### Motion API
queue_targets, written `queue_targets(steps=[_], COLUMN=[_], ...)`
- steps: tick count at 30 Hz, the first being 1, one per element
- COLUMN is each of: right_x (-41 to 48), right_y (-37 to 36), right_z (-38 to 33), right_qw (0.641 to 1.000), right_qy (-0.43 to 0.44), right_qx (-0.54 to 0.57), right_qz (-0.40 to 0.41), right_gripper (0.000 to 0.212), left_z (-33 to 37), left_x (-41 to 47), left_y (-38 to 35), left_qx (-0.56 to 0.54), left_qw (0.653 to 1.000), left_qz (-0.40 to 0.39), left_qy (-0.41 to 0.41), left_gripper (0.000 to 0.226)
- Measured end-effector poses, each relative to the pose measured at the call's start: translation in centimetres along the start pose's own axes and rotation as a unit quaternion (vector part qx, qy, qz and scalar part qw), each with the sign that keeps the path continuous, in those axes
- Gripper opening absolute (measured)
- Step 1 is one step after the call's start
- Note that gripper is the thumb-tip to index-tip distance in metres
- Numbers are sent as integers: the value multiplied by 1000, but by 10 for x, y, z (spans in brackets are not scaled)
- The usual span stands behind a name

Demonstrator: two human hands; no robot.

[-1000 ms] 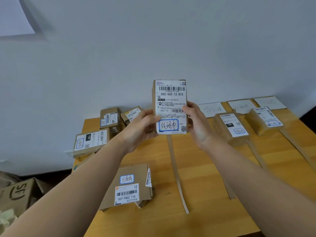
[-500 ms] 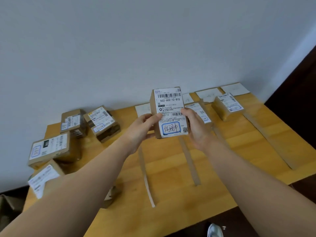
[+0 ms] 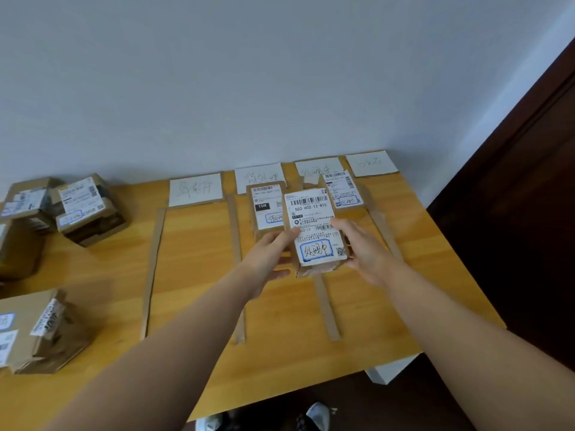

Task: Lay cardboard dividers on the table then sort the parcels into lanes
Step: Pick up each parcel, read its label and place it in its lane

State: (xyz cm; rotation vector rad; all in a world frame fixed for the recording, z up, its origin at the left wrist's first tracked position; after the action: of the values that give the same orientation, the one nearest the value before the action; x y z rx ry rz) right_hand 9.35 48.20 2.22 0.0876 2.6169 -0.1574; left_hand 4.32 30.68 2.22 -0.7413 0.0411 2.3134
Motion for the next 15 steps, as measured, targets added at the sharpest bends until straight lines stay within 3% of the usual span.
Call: queue_targets(steps=[4, 11, 15], right_x=[10, 22, 25], right_y=[28, 72, 103], right_z=[-1, 18, 40], right_qw=[1000, 998, 993], right_qy=[-15, -53, -94], right_qx=[-13, -17, 10], right_qz=[2, 33, 77], right_gripper=[43, 31, 22], left_z=[5, 5, -2], left_x=[21, 56, 72], left_y=[-10, -11, -21], left_qx=[35, 54, 84], left_qw=[999, 997, 994], left_qz=[23, 51, 51], left_qy=[13, 31, 44], left_gripper=[48, 19, 28])
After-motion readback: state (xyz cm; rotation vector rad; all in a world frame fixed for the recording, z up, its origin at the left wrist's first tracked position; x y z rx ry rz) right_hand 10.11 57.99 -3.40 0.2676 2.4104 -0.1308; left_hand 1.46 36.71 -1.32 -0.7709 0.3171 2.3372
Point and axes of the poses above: each hand's wrist, its own x-axis towards the middle knuckle, its own y-axis out of the back of the hand, z = x × y, the point moved 3 cm from there along x, towards the middle knuckle, and after that the axes turned 13 degrees about -z, right-handed, at the moved point
